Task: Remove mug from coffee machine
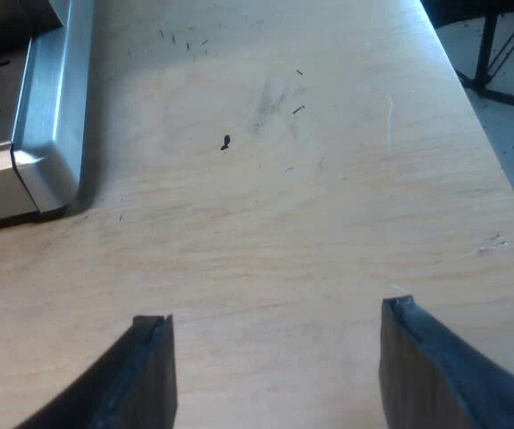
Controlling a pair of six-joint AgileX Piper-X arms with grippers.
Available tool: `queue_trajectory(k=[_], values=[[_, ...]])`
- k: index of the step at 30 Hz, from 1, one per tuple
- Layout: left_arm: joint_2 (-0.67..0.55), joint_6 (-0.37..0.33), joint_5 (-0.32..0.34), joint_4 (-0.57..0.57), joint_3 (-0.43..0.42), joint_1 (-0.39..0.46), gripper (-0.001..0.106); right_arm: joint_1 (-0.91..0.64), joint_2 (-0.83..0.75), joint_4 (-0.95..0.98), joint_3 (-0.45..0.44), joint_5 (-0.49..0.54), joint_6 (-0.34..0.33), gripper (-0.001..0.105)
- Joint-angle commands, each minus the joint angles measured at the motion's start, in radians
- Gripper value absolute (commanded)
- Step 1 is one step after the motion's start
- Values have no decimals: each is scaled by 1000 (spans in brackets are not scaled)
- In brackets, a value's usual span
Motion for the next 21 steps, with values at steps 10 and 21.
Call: queue_trajectory(k=[10, 21], values=[[-26, -80, 44, -59, -21, -7, 87, -4, -37, -5, -19, -92, -13, 52], [98, -86, 68, -154, -87, -78, 87, 0, 88, -11, -138, -196, -111, 52]])
